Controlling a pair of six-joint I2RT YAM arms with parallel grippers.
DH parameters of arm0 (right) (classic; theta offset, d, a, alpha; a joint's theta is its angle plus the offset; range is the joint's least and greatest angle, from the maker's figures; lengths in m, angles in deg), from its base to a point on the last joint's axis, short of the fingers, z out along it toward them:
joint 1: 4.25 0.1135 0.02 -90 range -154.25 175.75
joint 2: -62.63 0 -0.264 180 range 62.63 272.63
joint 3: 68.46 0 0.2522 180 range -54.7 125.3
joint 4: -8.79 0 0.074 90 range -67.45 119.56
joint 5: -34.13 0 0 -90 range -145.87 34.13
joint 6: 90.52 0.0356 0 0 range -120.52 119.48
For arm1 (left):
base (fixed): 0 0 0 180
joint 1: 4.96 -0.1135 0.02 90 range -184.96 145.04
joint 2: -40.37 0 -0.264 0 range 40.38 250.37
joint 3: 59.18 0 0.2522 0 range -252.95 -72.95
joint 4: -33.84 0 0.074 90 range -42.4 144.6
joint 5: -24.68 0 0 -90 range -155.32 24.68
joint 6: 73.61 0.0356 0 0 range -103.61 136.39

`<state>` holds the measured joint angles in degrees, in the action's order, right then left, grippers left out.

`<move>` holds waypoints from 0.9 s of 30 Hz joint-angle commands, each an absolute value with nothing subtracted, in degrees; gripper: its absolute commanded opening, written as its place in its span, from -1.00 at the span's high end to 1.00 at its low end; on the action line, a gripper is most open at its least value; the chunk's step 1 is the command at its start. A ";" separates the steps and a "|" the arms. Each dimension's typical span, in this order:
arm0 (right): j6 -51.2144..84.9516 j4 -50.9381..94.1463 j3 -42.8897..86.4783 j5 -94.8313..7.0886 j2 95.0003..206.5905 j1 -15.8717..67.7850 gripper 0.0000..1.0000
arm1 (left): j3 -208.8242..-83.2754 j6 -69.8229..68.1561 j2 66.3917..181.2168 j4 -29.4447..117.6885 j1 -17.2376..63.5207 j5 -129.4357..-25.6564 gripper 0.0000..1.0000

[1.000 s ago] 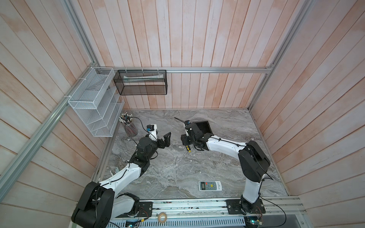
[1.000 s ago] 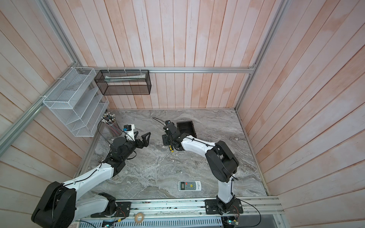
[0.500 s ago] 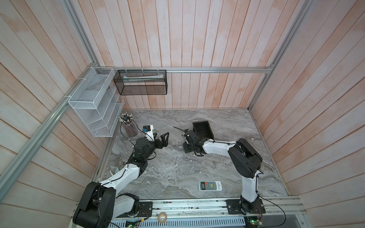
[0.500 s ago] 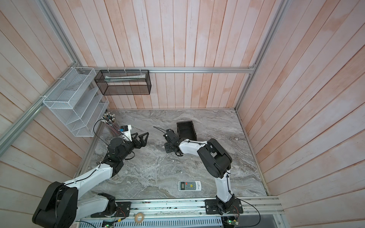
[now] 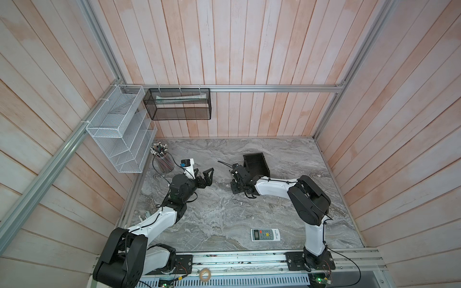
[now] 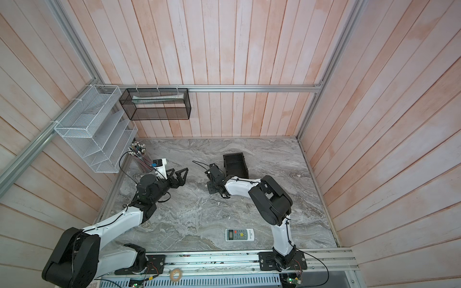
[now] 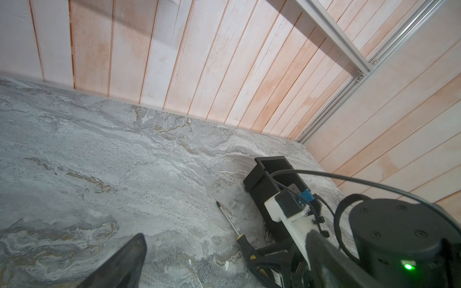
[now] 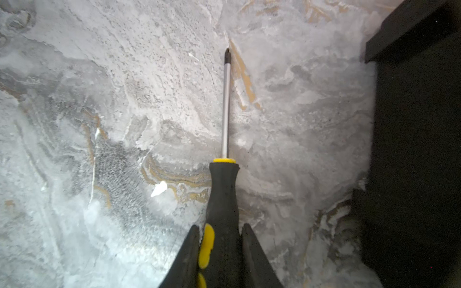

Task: Put the screwdriver in the bin
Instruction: Pick up the screwdriver from the center of the table.

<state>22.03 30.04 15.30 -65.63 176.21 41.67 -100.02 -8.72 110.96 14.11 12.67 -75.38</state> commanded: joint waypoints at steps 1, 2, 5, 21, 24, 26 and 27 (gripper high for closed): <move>22.11 31.84 15.07 -69.39 178.09 41.90 0.67 | -99.03 -8.75 110.03 12.89 12.53 -75.46 -1.00; 21.92 31.96 15.18 -69.56 178.18 41.92 0.68 | -98.98 -8.80 109.98 12.81 12.53 -75.59 -1.00; 21.55 31.89 15.01 -69.22 178.13 41.94 0.74 | -98.87 -8.82 109.82 12.62 12.58 -75.45 -1.00; 19.96 33.27 14.59 -70.37 175.09 42.12 0.92 | -98.78 -8.93 109.97 12.36 12.49 -75.79 -1.00; 19.83 33.89 15.30 -70.38 174.71 42.16 0.96 | -98.84 -9.02 110.41 12.05 12.56 -76.59 -1.00; 19.77 33.93 15.48 -70.33 174.19 42.16 0.97 | -99.12 -9.14 110.78 12.01 12.62 -77.00 -1.00; 19.69 33.95 15.65 -70.36 173.93 42.12 0.97 | -99.14 -9.13 110.95 12.04 12.61 -76.96 -1.00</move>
